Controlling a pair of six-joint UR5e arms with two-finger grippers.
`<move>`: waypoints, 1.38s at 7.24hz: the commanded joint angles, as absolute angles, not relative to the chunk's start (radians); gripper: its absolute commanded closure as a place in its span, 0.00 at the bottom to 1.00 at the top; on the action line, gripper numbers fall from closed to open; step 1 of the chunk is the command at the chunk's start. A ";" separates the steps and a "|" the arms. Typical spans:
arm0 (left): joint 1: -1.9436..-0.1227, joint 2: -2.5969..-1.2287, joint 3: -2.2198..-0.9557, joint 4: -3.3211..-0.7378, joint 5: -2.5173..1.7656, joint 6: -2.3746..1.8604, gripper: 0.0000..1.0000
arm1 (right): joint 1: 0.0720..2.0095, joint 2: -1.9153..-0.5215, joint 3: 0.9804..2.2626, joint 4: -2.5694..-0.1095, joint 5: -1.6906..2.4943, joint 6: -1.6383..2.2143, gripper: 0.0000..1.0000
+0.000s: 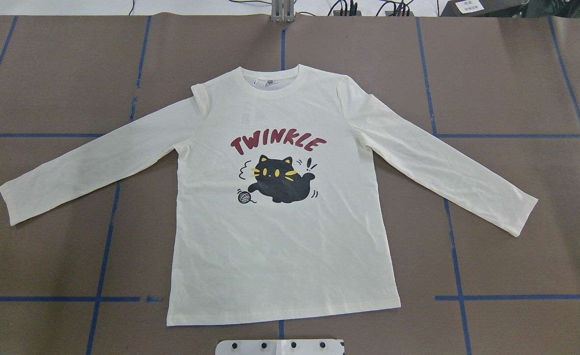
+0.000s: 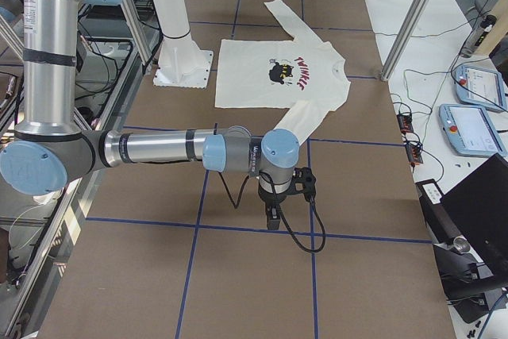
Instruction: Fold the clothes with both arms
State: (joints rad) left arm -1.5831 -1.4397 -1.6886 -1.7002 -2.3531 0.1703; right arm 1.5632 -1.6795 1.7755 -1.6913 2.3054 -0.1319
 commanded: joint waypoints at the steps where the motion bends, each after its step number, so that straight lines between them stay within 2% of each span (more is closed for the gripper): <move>1: -1.583 -1.439 -1.689 -1.704 -2.355 0.178 0.00 | 1.563 -1.677 1.779 -1.690 2.306 -0.129 0.00; 3: -1.580 -1.442 -1.710 -1.706 -2.367 0.176 0.00 | 1.548 -1.636 1.776 -1.690 2.306 -0.121 0.00; 6: -1.572 -1.465 -1.720 -1.934 -2.365 0.169 0.00 | 1.536 -1.505 1.760 -1.559 2.296 -0.114 0.00; 8: -1.574 -1.543 -1.665 -2.131 -2.367 0.175 0.00 | 1.536 -1.517 1.743 -1.485 2.307 -0.065 0.00; 10: -1.575 -1.551 -1.654 -2.236 -2.368 0.170 0.00 | 1.510 -1.531 1.742 -1.399 2.312 0.081 0.00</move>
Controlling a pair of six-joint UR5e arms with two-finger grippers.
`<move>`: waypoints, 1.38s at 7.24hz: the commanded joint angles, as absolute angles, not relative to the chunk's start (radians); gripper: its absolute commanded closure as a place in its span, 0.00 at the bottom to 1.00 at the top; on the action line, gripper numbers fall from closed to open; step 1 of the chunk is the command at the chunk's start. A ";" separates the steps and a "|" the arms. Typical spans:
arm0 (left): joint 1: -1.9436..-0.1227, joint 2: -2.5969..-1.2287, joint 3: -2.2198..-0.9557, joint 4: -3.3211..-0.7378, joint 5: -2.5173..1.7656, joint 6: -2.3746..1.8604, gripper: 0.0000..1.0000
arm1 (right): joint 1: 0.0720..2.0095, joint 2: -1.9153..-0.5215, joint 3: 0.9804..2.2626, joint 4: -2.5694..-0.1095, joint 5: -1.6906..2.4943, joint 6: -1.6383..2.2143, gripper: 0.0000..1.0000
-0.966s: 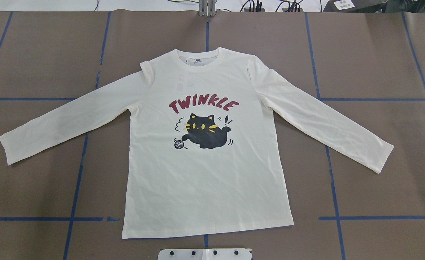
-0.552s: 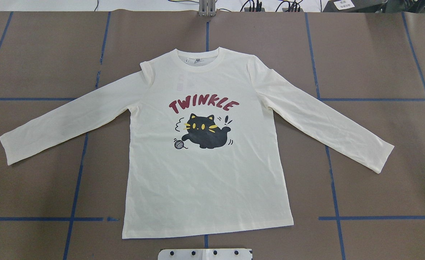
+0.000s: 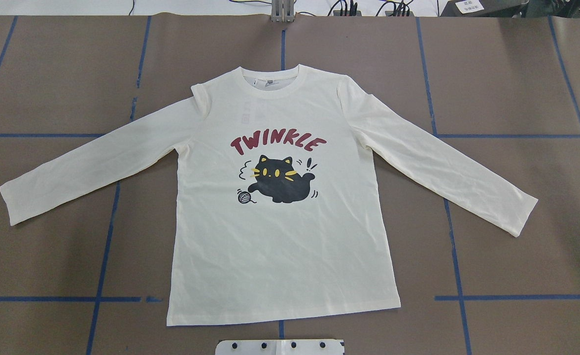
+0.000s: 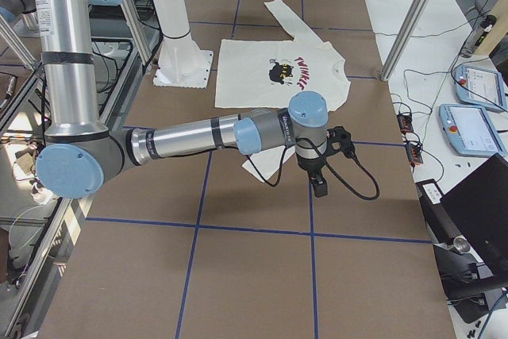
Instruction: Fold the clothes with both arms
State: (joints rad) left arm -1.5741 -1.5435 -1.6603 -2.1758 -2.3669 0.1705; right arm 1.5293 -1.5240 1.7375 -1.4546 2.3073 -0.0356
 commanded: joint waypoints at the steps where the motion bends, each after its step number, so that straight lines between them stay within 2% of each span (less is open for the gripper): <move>1: -1.574 -1.548 -1.654 -2.238 -2.368 0.169 0.00 | 1.430 -1.546 1.758 -1.294 2.303 0.267 0.00; 3: -1.574 -1.545 -1.655 -2.238 -2.368 0.169 0.00 | 1.279 -1.677 1.758 -0.839 2.220 0.720 0.00; 4: -1.574 -1.545 -1.657 -2.238 -2.368 0.169 0.00 | 1.196 -1.739 1.761 -0.716 2.130 0.791 0.00; 5: -1.575 -1.545 -1.663 -2.240 -2.370 0.169 0.00 | 1.157 -1.762 1.761 -0.700 2.105 0.845 0.04; 6: -1.575 -1.543 -1.666 -2.240 -2.370 0.170 0.00 | 1.116 -1.794 1.764 -0.663 2.077 0.906 0.21; 7: -1.575 -1.542 -1.664 -2.240 -2.370 0.170 0.00 | 1.050 -1.814 1.764 -0.651 2.007 0.928 0.31; 9: -1.575 -1.542 -1.664 -2.240 -2.370 0.172 0.00 | 0.898 -1.815 1.761 -0.643 1.877 0.988 0.34; 10: -1.575 -1.542 -1.664 -2.240 -2.370 0.172 0.00 | 0.865 -1.815 1.752 -0.643 1.861 0.989 0.40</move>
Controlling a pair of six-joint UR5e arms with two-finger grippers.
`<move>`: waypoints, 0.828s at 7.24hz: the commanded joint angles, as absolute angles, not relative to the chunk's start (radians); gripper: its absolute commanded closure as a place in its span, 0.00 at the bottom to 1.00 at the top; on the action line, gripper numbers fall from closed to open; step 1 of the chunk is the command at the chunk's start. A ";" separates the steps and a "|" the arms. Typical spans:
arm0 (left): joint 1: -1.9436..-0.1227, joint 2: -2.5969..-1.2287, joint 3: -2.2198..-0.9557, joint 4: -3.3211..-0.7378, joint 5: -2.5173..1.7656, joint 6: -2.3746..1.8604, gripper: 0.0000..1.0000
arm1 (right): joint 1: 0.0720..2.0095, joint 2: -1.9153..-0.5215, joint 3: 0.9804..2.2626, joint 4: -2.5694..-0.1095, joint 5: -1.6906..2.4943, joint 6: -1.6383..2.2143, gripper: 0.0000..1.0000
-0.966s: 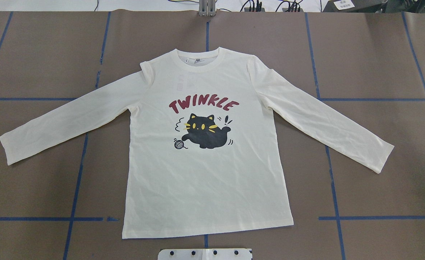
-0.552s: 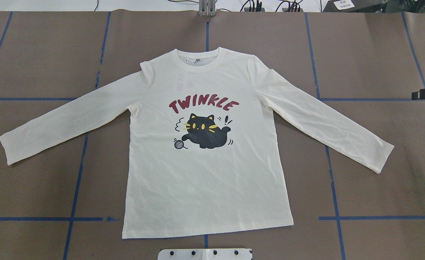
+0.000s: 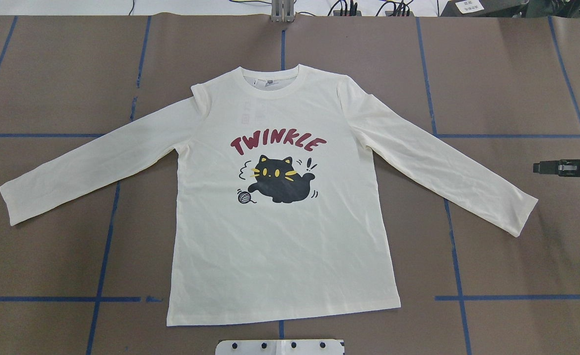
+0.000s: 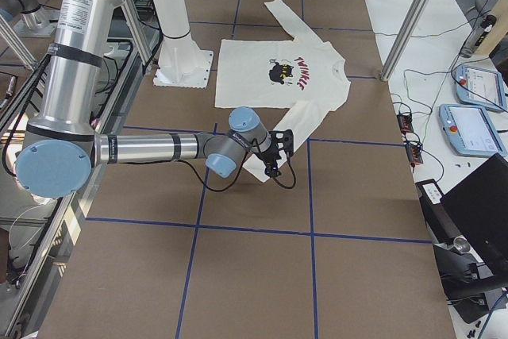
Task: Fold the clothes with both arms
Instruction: 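Reach the right gripper to the nearest sleeve cuff and grasp it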
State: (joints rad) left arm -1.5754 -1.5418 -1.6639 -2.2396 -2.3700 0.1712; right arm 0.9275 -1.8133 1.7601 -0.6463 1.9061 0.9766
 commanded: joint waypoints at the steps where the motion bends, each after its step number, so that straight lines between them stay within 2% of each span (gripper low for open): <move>1: -1.575 -1.542 -1.664 -2.240 -2.370 0.172 0.00 | 0.852 -1.818 1.731 -0.623 1.868 0.988 0.47; 3: -1.575 -1.542 -1.664 -2.240 -2.370 0.173 0.00 | 0.825 -1.850 1.714 -0.566 1.870 0.989 0.52; 6: -1.575 -1.542 -1.666 -2.240 -2.370 0.173 0.00 | 0.808 -1.852 1.662 -0.566 1.862 0.988 0.52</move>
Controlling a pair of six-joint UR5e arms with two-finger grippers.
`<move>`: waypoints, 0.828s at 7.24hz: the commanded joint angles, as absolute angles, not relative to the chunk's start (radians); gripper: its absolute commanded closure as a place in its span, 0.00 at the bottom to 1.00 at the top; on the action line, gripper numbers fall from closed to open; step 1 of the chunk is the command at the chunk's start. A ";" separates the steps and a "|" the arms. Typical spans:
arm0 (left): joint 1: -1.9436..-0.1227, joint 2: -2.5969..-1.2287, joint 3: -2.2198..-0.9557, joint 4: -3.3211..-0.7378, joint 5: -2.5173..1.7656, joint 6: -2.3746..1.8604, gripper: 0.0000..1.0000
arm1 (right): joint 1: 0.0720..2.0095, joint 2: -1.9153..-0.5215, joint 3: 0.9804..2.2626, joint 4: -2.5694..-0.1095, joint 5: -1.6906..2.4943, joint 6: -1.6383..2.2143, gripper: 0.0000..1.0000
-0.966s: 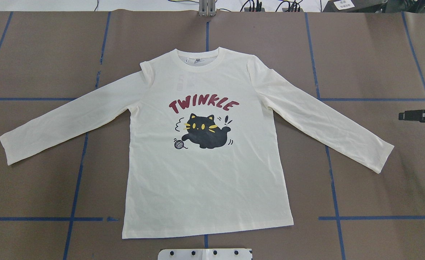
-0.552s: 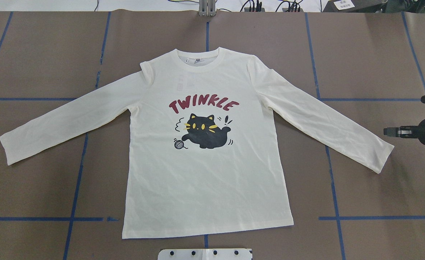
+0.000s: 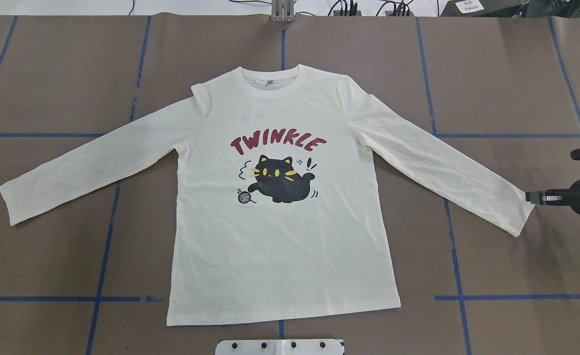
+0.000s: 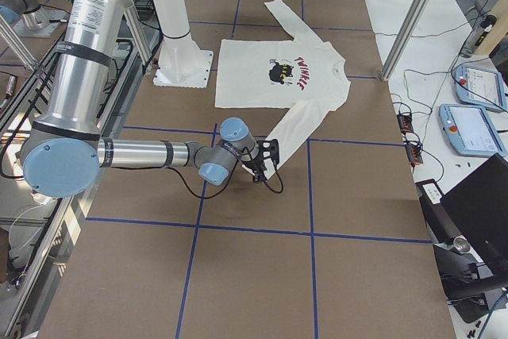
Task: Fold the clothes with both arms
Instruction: 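Reach the right gripper to the nearest sleeve cuff and grasp it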
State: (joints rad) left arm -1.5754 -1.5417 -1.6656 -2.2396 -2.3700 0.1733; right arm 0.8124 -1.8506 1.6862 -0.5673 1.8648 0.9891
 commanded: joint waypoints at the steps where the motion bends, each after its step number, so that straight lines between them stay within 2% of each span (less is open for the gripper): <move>1: -1.575 -1.542 -1.666 -2.240 -2.370 0.173 0.00 | 0.805 -1.852 1.649 -0.560 1.862 0.988 0.52; 3: -1.575 -1.542 -1.666 -2.240 -2.370 0.173 0.00 | 0.801 -1.842 1.634 -0.537 1.862 0.989 0.54; 4: -1.575 -1.542 -1.666 -2.240 -2.370 0.173 0.00 | 0.798 -1.839 1.632 -0.537 1.862 0.989 0.58; 5: -1.575 -1.542 -1.666 -2.240 -2.370 0.173 0.00 | 0.796 -1.836 1.634 -0.537 1.862 0.989 0.66; 6: -1.575 -1.542 -1.664 -2.240 -2.370 0.173 0.00 | 0.796 -1.830 1.634 -0.537 1.862 0.989 0.90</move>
